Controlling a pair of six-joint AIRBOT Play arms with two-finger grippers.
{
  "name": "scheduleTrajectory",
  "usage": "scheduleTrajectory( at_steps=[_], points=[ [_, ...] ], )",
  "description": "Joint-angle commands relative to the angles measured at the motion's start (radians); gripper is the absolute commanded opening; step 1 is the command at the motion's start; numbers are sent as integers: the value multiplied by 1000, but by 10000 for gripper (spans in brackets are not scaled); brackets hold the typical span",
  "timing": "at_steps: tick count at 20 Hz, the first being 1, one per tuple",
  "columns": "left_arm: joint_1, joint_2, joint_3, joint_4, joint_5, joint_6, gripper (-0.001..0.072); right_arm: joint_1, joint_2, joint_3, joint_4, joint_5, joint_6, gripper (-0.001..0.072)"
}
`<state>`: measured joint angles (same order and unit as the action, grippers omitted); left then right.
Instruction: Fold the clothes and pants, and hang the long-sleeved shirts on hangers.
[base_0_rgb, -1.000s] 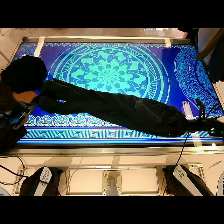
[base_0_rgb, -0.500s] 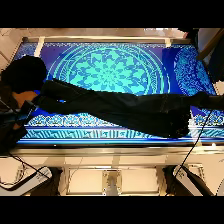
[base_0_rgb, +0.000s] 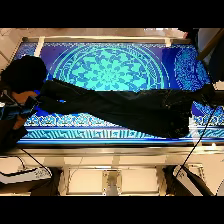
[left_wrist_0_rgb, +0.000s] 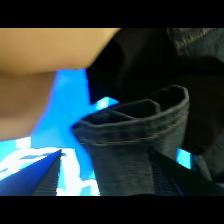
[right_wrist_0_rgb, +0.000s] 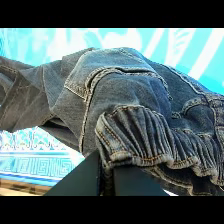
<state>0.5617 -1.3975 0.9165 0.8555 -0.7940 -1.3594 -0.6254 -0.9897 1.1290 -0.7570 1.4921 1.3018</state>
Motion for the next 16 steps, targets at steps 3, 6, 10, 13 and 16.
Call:
scheduleTrajectory(
  at_steps=[3,6,10,13,16],
  points=[
    [-74,-25,10,-116,19,119,57,1,0,3,3,-80,18,56],
    [-77,-22,21,-115,38,137,18,0,0,39,1,-71,17,56],
    [-10,97,112,-115,-64,138,17,0,15,236,-13,1,-11,56],
    [19,263,233,-116,-76,170,16,0,43,407,-68,60,-11,56],
    [-35,301,397,-113,-16,170,15,0,46,470,-120,52,-8,55]
  ],
)
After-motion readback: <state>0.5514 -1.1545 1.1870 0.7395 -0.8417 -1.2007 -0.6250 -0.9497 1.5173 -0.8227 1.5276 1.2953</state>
